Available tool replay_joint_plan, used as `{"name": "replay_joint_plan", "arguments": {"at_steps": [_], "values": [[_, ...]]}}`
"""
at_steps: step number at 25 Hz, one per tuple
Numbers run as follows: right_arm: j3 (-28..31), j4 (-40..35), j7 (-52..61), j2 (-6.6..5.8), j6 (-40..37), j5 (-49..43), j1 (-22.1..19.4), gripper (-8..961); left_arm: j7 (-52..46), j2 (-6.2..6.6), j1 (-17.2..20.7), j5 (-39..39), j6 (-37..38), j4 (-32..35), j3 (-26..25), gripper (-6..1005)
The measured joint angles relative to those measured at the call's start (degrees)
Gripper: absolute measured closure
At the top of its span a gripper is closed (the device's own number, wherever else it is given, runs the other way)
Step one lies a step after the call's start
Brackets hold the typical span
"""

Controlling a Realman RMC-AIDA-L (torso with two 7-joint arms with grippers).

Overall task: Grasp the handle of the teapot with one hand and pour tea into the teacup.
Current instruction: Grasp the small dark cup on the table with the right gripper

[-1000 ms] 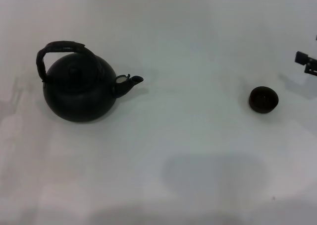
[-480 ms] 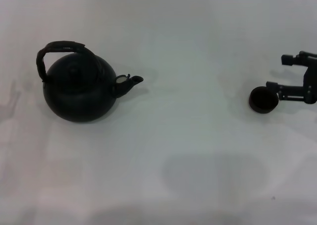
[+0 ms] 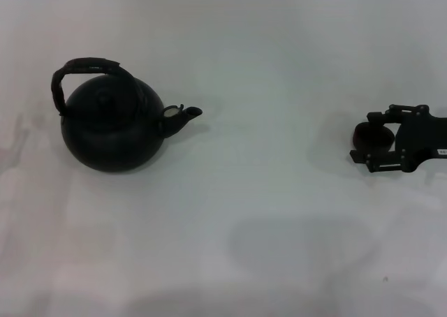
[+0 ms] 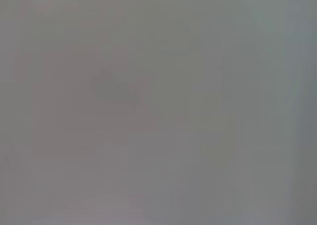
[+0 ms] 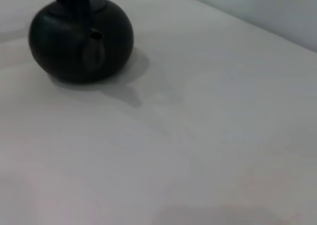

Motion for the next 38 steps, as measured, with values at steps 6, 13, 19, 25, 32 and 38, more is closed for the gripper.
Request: {"name": "replay_joint_plan", "arguments": {"at_steps": [6, 13, 19, 25, 32, 38], "values": [[-0.1, -0.1, -0.1, 0.02, -0.1, 0.2, 0.1, 142, 0.0, 0.0, 0.2, 0.0, -0.5, 0.0, 0.0, 182], [0.3, -0.3, 0.0, 0.02, 0.1, 0.2, 0.1, 148, 0.0, 0.07, -0.2, 0.0, -1.3, 0.0, 0.0, 182], [0.3, -0.9, 0.0, 0.02, 0.4, 0.4, -0.1, 153, 0.0, 0.09, -0.4, 0.0, -1.8, 0.2, 0.0, 182], [0.3, -1.0, 0.2, -0.1, 0.4, 0.0, -0.3, 158, 0.0, 0.09, -0.6, 0.0, -2.0, 0.3, 0.0, 182], [0.1, -0.9, 0.1, -0.16, -0.3, -0.3, -0.5, 163, -0.1, 0.09, -0.8, 0.0, -2.0, 0.4, 0.0, 182], [-0.1, -0.4, 0.1, -0.07, -1.4, -2.2, -0.1, 168, -0.1, 0.06, -0.9, 0.0, -2.0, 0.4, 0.0, 182]]}}
